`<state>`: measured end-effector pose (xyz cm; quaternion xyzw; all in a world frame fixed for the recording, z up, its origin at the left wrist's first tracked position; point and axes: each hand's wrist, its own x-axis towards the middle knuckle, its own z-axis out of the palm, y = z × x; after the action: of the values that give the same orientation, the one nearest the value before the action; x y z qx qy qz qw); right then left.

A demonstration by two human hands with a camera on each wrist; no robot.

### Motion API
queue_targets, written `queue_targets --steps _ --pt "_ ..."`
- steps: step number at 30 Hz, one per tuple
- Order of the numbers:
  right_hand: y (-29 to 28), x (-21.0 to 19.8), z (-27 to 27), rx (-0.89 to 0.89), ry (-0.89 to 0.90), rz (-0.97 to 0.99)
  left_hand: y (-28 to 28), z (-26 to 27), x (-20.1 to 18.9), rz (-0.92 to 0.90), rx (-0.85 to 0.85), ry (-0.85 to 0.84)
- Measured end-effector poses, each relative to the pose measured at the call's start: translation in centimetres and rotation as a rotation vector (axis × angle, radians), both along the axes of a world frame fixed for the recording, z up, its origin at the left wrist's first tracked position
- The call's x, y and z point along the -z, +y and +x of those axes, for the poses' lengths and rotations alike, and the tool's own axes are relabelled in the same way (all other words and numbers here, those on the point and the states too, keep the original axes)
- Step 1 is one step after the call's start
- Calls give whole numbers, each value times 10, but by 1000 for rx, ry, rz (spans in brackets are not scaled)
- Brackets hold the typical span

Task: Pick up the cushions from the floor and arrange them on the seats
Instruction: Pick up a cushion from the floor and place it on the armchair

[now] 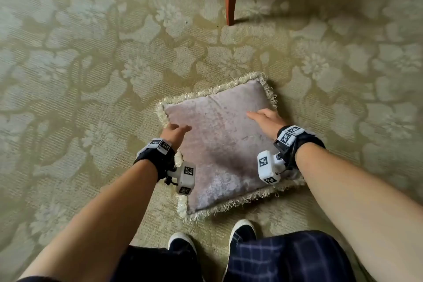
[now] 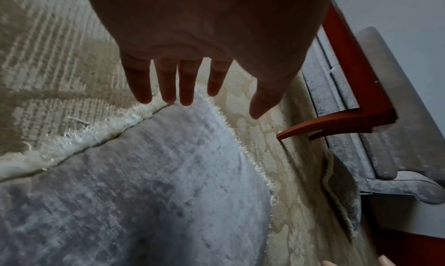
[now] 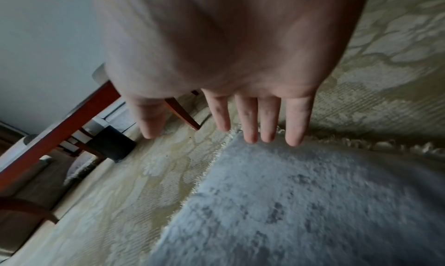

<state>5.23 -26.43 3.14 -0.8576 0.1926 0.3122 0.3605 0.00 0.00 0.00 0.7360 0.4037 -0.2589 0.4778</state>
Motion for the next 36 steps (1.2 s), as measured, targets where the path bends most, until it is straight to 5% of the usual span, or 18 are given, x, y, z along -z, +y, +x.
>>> queue_targets --steps 10,17,21,27,31,36 --pt "-21 139 -3 167 113 -76 -13 -4 139 13 -142 10" --pt "-20 164 13 170 17 -217 -6 -6 151 -47 -118 111" --pt "-23 150 29 83 -38 -305 -14 8 135 30 -186 -32" --pt "-8 57 56 128 -173 -206 -2 57 26 25 -240 -335" --pt "22 -72 60 284 -293 -131 29 78 -92 86 -223 -418" --pt "70 -243 73 269 -371 -45 76 85 -273 113 -220 -475"
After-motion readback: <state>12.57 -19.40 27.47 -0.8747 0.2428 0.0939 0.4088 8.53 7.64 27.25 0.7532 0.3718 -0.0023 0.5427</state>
